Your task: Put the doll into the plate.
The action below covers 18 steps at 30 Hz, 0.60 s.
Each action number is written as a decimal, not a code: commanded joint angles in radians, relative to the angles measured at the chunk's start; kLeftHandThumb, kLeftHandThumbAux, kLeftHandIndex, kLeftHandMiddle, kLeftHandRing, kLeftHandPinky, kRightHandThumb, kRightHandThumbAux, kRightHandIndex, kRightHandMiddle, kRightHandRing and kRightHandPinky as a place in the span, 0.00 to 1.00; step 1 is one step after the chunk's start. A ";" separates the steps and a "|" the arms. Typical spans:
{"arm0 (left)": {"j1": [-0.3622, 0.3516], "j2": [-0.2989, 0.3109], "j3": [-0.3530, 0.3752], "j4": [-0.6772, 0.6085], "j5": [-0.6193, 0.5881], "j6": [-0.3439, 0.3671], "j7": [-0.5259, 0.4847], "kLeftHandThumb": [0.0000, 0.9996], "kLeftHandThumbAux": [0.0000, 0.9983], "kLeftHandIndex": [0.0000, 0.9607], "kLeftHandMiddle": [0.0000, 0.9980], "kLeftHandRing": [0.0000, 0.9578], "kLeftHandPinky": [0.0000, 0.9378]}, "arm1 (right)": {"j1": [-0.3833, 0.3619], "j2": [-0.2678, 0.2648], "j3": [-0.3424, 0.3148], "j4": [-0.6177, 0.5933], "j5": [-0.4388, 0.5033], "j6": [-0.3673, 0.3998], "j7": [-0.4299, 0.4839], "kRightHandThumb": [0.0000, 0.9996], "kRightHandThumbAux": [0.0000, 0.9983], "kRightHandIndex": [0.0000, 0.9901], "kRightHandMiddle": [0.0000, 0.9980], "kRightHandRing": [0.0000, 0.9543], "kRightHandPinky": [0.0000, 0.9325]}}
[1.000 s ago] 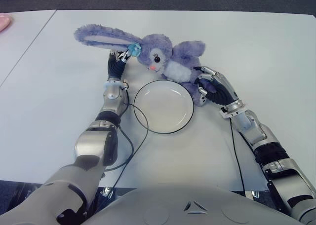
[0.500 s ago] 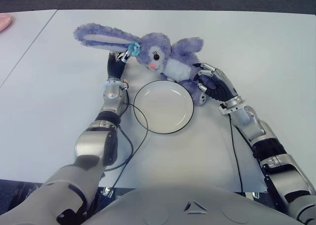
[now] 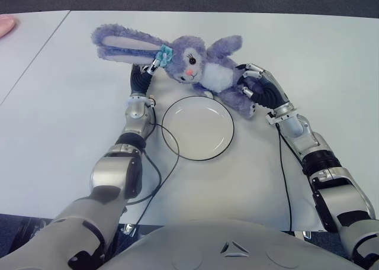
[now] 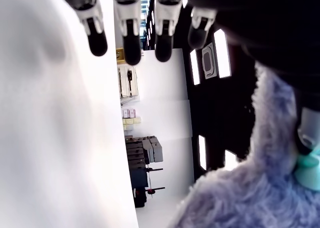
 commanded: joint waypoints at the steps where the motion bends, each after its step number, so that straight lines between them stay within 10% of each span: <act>1: 0.252 -0.057 -0.005 0.160 0.013 0.118 0.005 0.00 0.49 0.08 0.13 0.13 0.13 | -0.016 0.031 -0.018 0.084 0.026 -0.012 0.022 0.72 0.71 0.44 0.87 0.91 0.91; 18: 0.250 -0.058 -0.001 0.161 0.010 0.124 0.002 0.00 0.51 0.06 0.12 0.13 0.13 | -0.054 0.037 -0.022 0.132 -0.005 -0.071 -0.019 0.70 0.72 0.44 0.74 0.79 0.76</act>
